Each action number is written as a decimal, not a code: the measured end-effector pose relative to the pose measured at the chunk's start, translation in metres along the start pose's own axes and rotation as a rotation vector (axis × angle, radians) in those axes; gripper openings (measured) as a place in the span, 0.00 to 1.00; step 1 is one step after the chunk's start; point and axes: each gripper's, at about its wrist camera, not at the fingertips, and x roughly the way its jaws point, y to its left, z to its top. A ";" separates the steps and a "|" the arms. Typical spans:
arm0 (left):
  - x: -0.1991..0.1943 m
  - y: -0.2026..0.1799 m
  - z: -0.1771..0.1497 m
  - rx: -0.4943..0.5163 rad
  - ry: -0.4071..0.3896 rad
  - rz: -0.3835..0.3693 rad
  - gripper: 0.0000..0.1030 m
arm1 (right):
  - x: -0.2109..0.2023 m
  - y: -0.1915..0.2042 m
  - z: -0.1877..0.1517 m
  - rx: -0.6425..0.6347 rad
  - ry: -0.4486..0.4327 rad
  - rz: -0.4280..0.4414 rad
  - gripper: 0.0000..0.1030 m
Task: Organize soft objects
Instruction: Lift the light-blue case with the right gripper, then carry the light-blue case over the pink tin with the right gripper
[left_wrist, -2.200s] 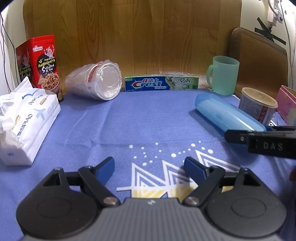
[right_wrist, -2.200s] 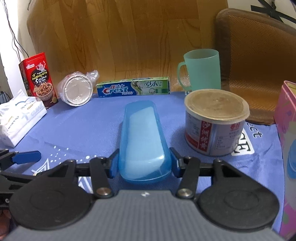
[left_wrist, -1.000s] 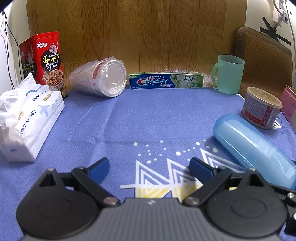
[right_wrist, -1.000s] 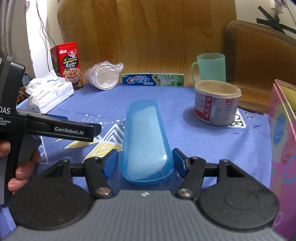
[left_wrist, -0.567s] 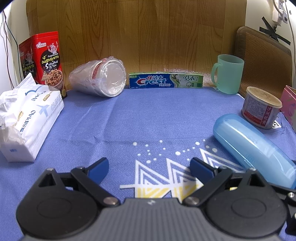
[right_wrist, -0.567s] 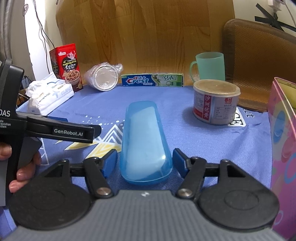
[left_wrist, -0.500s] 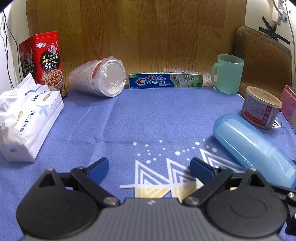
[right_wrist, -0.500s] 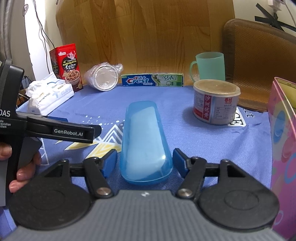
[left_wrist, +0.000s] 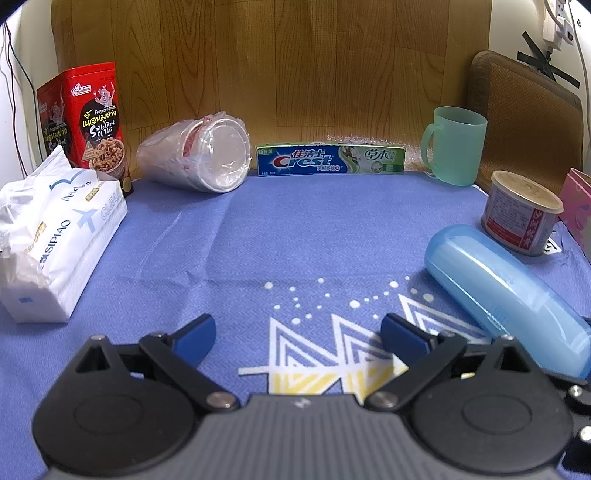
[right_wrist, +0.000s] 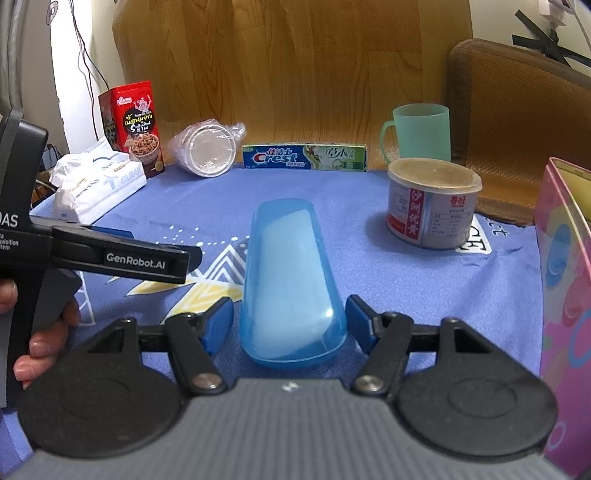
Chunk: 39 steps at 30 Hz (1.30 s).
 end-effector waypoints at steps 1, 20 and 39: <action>0.000 0.000 0.000 0.001 0.000 0.001 0.97 | 0.000 0.001 0.000 -0.007 0.002 -0.004 0.68; -0.016 0.015 -0.006 -0.070 -0.021 -0.175 0.91 | -0.087 -0.005 -0.048 -0.158 0.066 0.100 0.68; -0.047 -0.048 -0.010 0.090 0.004 -0.427 0.90 | -0.194 -0.151 -0.088 0.350 -0.019 -0.325 0.64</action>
